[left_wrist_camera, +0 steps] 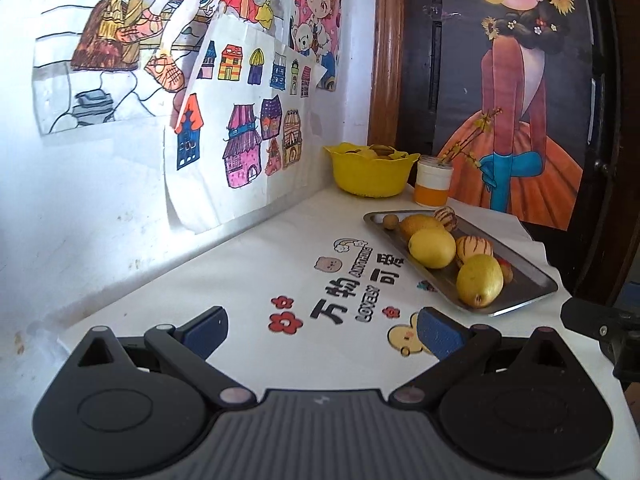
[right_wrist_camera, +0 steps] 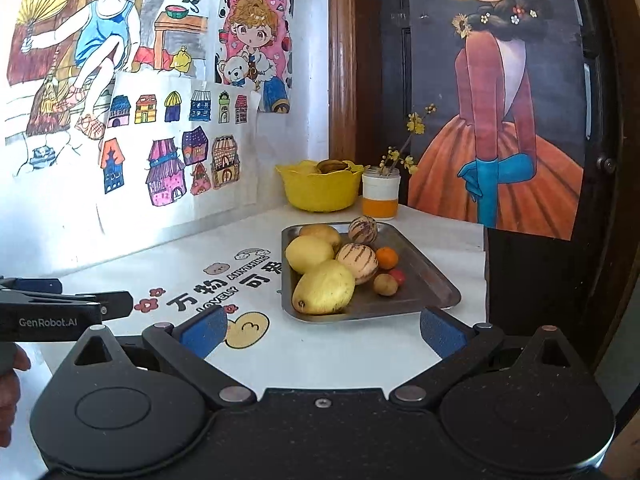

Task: Organize fruits

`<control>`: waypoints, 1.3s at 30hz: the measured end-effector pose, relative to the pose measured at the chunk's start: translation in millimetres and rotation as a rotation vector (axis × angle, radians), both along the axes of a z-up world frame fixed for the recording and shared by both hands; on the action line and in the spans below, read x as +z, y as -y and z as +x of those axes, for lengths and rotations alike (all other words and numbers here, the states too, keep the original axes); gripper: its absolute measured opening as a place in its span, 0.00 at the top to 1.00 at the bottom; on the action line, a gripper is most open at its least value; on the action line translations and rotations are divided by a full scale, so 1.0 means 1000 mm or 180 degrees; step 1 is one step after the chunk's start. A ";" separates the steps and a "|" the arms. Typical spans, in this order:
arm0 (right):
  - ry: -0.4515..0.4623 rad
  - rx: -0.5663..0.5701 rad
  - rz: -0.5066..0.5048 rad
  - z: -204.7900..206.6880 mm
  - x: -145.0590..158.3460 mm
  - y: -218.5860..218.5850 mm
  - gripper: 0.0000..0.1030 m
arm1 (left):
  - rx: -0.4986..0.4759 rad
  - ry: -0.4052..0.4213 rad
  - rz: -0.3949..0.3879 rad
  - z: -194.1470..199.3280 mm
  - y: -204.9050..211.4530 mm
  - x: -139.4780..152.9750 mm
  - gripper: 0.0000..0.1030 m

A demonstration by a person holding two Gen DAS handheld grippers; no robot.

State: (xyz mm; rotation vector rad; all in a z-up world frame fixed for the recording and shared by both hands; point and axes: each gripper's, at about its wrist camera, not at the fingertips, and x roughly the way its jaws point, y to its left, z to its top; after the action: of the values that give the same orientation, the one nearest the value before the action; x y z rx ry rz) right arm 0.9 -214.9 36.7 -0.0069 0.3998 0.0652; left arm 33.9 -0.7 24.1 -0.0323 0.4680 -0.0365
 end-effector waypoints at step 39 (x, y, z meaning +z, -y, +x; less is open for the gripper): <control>-0.0003 0.0148 -0.0032 -0.021 -0.020 -0.017 0.01 | 0.0153 0.0008 0.0018 -0.030 -0.015 -0.017 0.00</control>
State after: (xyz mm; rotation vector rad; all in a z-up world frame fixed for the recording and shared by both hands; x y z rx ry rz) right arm -20.2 -197.6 16.4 -0.0259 0.4010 0.1089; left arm 3.4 14.2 7.5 -0.0377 0.4647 0.0118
